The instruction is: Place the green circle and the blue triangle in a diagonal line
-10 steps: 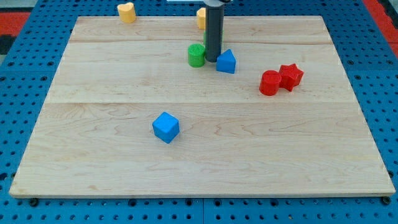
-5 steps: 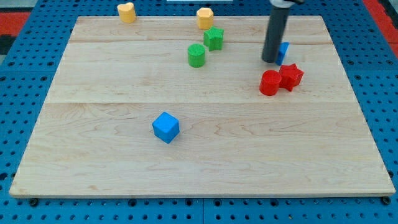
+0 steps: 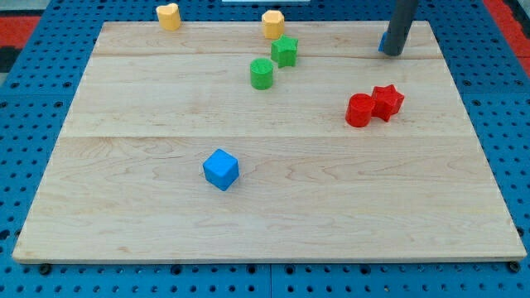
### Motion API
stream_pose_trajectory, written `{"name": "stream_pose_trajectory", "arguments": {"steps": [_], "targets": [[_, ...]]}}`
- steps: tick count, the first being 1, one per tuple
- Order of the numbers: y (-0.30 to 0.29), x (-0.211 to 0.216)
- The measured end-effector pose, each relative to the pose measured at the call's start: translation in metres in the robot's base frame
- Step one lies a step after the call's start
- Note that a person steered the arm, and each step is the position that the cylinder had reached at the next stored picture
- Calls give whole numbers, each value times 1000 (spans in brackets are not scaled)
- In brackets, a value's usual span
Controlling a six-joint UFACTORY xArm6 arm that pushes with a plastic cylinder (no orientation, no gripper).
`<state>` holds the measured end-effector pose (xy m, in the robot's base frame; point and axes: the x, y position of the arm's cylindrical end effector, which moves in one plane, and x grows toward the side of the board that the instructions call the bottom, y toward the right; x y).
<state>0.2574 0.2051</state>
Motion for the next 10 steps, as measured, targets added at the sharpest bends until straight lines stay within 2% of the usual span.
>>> {"name": "stream_pose_trajectory", "arguments": {"steps": [1, 2, 3, 4, 7, 10], "targets": [[3, -23], [12, -19], [42, 3], [75, -14], [52, -51], [30, -58]]}}
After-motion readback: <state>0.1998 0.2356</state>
